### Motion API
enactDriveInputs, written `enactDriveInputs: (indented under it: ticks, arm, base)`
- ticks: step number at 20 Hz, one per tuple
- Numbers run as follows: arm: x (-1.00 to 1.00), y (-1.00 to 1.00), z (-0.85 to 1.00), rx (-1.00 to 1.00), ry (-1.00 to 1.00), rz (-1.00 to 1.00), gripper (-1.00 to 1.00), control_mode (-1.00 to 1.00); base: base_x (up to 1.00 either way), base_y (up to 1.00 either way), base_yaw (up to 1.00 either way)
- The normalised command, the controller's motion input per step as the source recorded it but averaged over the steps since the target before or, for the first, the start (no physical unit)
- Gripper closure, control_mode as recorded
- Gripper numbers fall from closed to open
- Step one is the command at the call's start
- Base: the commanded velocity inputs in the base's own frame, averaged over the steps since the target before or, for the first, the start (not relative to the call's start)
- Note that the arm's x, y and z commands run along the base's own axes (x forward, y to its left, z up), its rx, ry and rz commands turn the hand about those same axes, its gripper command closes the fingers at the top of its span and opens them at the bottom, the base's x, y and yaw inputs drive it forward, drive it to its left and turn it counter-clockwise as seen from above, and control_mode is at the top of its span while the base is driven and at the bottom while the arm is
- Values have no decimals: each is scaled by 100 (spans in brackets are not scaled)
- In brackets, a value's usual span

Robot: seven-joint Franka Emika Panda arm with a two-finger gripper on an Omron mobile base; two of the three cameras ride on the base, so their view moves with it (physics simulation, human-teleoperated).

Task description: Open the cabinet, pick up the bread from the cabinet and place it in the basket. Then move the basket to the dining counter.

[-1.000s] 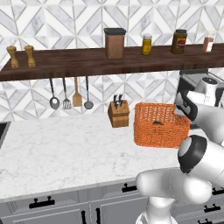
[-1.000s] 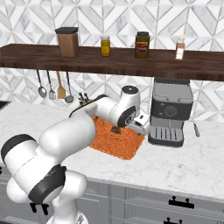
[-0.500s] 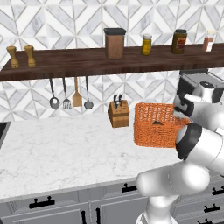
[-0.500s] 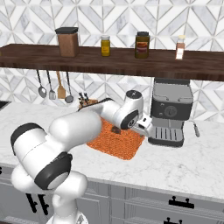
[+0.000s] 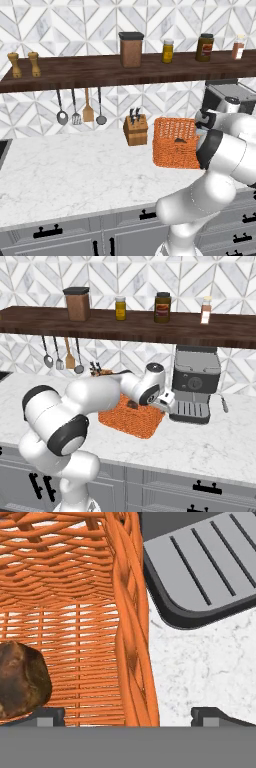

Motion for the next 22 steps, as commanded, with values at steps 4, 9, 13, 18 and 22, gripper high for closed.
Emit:
enactDriveInputs:
  ticks: [4,9,13,18,22]
  arm:
    - [10,0,-38,0,0,1,100,-100]
    - [-5,8,-58,0,0,0,100,-100]
    - [-47,47,-69,0,0,0,100,-100]
    - [-36,57,-47,-1,3,1,100,-100]
    - [-41,0,-2,0,1,0,100,-100]
  base:
    - [0,0,0]
    - [0,0,0]
    - [0,0,0]
    - [0,0,0]
    - [0,0,0]
